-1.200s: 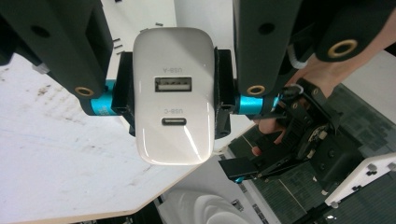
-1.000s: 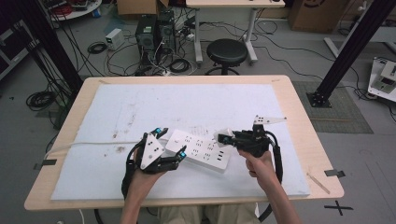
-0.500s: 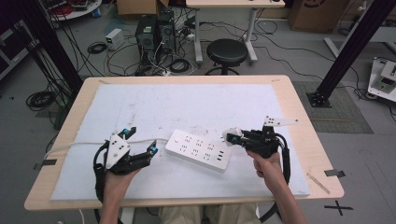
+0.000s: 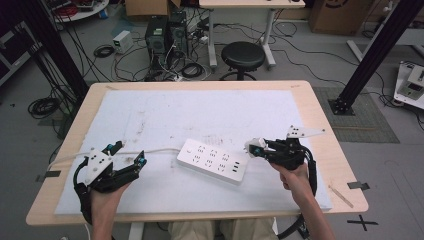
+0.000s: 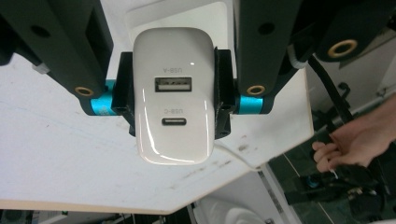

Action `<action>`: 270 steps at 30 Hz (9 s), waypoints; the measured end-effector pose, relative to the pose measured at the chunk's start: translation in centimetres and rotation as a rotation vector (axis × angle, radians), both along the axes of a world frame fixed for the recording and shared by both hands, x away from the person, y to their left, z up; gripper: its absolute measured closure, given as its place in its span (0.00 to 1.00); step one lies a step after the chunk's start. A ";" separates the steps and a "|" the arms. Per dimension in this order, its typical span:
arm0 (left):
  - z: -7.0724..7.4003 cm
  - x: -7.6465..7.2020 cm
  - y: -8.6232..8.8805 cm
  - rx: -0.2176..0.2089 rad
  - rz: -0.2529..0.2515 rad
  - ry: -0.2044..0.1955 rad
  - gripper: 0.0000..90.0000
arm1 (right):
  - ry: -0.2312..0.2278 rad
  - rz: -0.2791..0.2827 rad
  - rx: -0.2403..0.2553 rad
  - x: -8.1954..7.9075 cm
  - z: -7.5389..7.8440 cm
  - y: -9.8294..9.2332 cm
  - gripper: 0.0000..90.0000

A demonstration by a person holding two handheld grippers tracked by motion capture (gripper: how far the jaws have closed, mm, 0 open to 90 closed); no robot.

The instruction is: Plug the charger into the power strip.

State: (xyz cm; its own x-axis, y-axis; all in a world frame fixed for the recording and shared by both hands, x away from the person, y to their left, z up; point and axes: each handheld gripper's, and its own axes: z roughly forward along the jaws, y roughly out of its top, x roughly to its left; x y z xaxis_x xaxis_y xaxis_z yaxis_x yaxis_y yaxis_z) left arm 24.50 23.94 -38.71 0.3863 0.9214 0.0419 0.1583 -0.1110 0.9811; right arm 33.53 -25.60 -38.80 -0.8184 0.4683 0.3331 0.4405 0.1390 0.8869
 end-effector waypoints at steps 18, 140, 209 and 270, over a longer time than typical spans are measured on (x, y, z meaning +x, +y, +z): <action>-0.8 -0.5 0.6 -0.020 0.007 0.004 0.26 | 0.010 0.113 -0.247 2.3 1.4 3.2 0.70; -1.7 -0.8 1.2 -0.016 0.030 0.027 0.26 | 0.015 0.277 -0.611 5.1 -0.2 11.1 0.71; -1.6 -1.1 0.8 -0.014 0.014 0.028 0.26 | -0.088 0.219 -0.572 3.6 -2.7 11.1 0.71; -0.9 0.4 1.2 0.007 -0.004 0.024 0.26 | -0.118 -0.246 -0.276 0.1 -0.5 -1.7 0.24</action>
